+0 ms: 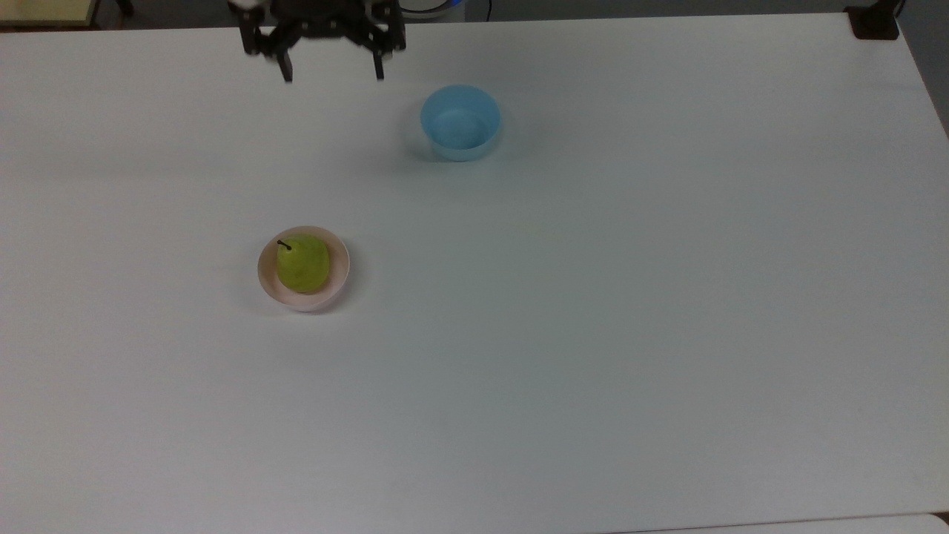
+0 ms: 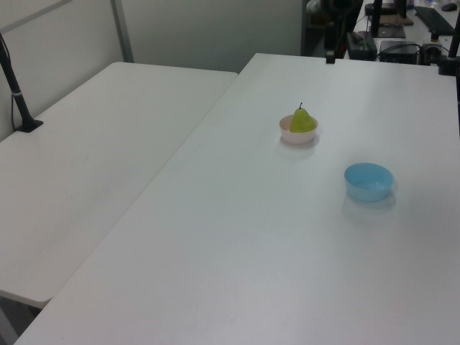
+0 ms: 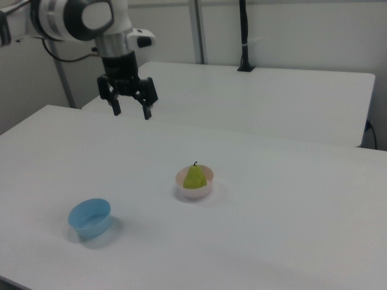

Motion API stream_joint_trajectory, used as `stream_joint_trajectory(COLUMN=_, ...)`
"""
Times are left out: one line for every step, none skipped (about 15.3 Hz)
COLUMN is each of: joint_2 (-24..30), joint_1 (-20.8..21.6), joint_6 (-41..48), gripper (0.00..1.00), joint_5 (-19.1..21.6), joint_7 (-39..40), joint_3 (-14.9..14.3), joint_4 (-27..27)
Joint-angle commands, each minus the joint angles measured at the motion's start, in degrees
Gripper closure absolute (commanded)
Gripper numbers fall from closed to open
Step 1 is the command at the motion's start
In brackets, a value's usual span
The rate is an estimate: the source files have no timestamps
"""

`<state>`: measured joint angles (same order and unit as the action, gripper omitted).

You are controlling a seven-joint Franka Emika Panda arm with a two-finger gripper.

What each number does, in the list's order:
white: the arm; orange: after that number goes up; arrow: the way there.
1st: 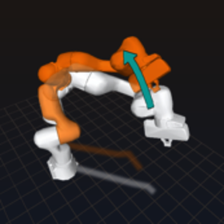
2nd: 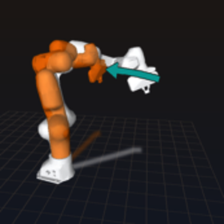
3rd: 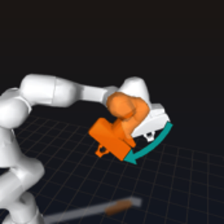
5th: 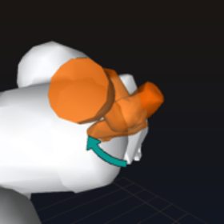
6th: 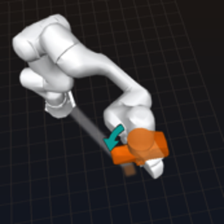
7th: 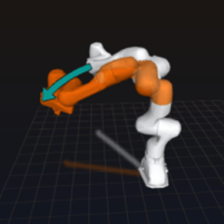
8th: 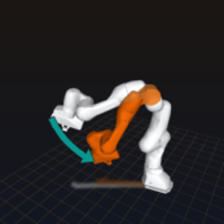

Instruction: Place the pear in the bowl

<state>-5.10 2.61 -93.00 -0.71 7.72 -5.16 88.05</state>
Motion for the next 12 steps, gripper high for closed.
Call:
stream_joint_trajectory(joint_2=3.8, joint_1=1.4, joint_6=-0.5, gripper=0.00, joint_5=4.0, joint_7=-1.6, joint_3=-0.1, joint_4=4.2)
stream_joint_trajectory(joint_2=4.5, joint_1=1.3, joint_6=-2.9, gripper=0.00, joint_5=5.5, joint_7=-1.6, joint_3=0.1, joint_4=4.4)
stream_joint_trajectory(joint_2=5.2, joint_1=1.3, joint_6=-3.9, gripper=0.00, joint_5=5.8, joint_7=-1.6, joint_3=0.1, joint_4=5.2)
stream_joint_trajectory(joint_2=5.6, joint_1=1.3, joint_6=-4.9, gripper=0.00, joint_5=5.8, joint_7=-1.5, joint_3=0.1, joint_4=6.2)
stream_joint_trajectory(joint_2=5.7, joint_1=1.3, joint_6=-5.7, gripper=0.00, joint_5=5.8, joint_7=-1.2, joint_3=0.1, joint_4=6.3)
stream_joint_trajectory(joint_2=5.6, joint_1=1.4, joint_6=-5.9, gripper=0.00, joint_5=5.8, joint_7=-1.0, joint_3=0.0, joint_4=6.3)
stream_joint_trajectory(joint_2=5.6, joint_1=1.4, joint_6=-5.8, gripper=0.00, joint_5=5.8, joint_7=-1.5, joint_3=0.1, joint_4=6.3)
stream_joint_trajectory(joint_2=5.6, joint_1=1.3, joint_6=-5.8, gripper=0.00, joint_5=5.8, joint_7=-1.5, joint_3=0.0, joint_4=6.3)
stream_joint_trajectory(joint_2=5.6, joint_1=1.3, joint_6=-5.8, gripper=0.00, joint_5=5.8, joint_7=-1.6, joint_3=0.0, joint_4=6.3)
stream_joint_trajectory(joint_2=5.5, joint_1=1.3, joint_6=-5.8, gripper=0.00, joint_5=5.7, joint_7=-1.6, joint_3=0.1, joint_4=6.3)
stream_joint_trajectory(joint_2=5.5, joint_1=1.4, joint_6=-5.7, gripper=0.00, joint_5=5.5, joint_7=-1.6, joint_3=0.1, joint_4=6.3)
stream_joint_trajectory(joint_2=5.5, joint_1=1.4, joint_6=-5.7, gripper=0.00, joint_5=5.5, joint_7=-1.6, joint_3=0.1, joint_4=6.2)
